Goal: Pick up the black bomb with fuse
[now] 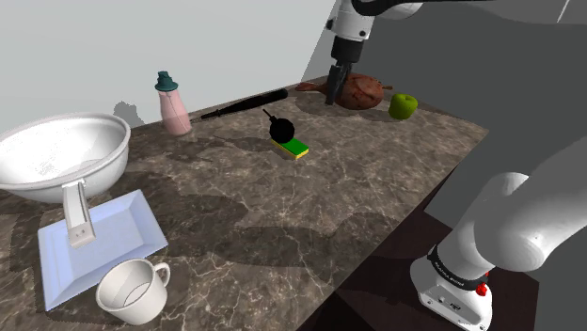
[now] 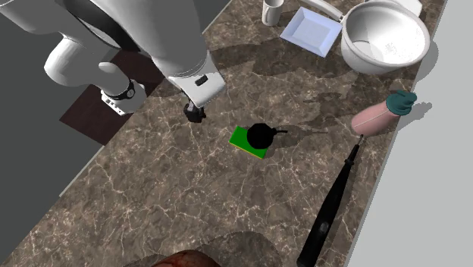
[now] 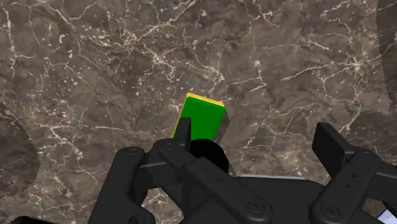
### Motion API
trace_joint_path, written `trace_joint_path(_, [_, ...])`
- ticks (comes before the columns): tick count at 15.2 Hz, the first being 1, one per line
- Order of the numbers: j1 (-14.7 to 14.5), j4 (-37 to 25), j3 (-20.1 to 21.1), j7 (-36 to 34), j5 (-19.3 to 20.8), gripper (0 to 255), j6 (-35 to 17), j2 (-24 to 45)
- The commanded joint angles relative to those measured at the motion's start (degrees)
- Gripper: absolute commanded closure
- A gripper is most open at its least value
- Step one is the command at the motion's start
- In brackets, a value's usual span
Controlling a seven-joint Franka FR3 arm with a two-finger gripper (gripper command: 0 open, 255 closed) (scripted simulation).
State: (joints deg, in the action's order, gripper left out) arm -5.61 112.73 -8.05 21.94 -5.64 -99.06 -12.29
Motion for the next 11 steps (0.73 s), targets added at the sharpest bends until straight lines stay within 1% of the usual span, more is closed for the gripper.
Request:
trace_joint_path(1, [-0.4,-4.5,-0.5,3.3,-0.8,0,-0.2,5.4])
trace_joint_path(6, [-0.7,-16.1,-0.5,10.4,-2.7,0,0.8,17.9])
trace_joint_path(11, [-0.3,-30.7,0.6,16.2,-4.2,0,4.0,31.1])
